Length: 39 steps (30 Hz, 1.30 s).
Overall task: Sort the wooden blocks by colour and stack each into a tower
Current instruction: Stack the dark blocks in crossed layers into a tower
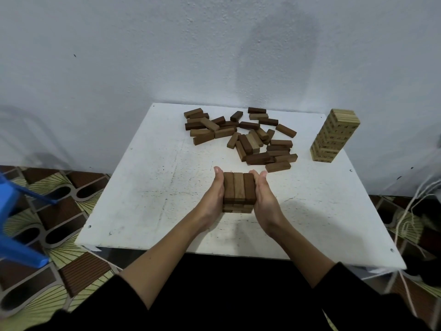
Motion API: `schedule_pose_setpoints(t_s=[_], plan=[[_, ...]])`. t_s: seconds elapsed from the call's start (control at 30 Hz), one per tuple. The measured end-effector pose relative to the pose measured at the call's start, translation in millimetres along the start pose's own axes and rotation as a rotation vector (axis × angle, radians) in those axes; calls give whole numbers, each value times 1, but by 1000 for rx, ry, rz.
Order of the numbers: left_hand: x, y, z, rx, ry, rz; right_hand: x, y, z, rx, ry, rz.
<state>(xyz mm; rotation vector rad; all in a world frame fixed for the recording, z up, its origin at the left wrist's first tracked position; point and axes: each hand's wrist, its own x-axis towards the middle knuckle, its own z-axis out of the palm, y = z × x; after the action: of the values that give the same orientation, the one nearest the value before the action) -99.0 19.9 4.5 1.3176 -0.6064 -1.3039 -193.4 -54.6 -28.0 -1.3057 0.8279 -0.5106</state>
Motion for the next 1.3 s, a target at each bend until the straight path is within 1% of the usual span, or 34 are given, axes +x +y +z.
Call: schedule_pose_setpoints(t_s=[0.27, 0.43, 0.47, 0.53, 0.6, 0.67, 0.77, 0.83, 0.93, 1.07, 1.3], plan=[[3, -5, -3, -9, -2, 23, 0, 0, 0, -34, -26, -23], [11, -14, -9, 32, 8, 42, 1, 2, -1, -33, -54, -27], [11, -14, -11, 50, -10, 38, 0, 3, -2, -37, -68, -32], [11, -18, -20, 102, -70, 46, 2, 3, -9, -122, -120, -66], [10, -19, -32, 155, -72, 83, 4, -2, -20, -186, -174, -89], [12, -18, -44, 322, -53, 134, 7, -8, -32, -277, -220, -136], [17, -14, -54, 588, -72, 196, 13, -15, -43, -542, -266, -198], [20, -9, -54, 734, -61, 229, 18, -18, -44, -675, -292, -222], [24, -1, -50, 893, -31, 293, 23, -23, -42, -773, -303, -241], [30, 6, -45, 945, -27, 317, 27, -29, -39, -824, -306, -246], [37, 2, -45, 946, -34, 368, 28, -31, -36, -841, -317, -260]])
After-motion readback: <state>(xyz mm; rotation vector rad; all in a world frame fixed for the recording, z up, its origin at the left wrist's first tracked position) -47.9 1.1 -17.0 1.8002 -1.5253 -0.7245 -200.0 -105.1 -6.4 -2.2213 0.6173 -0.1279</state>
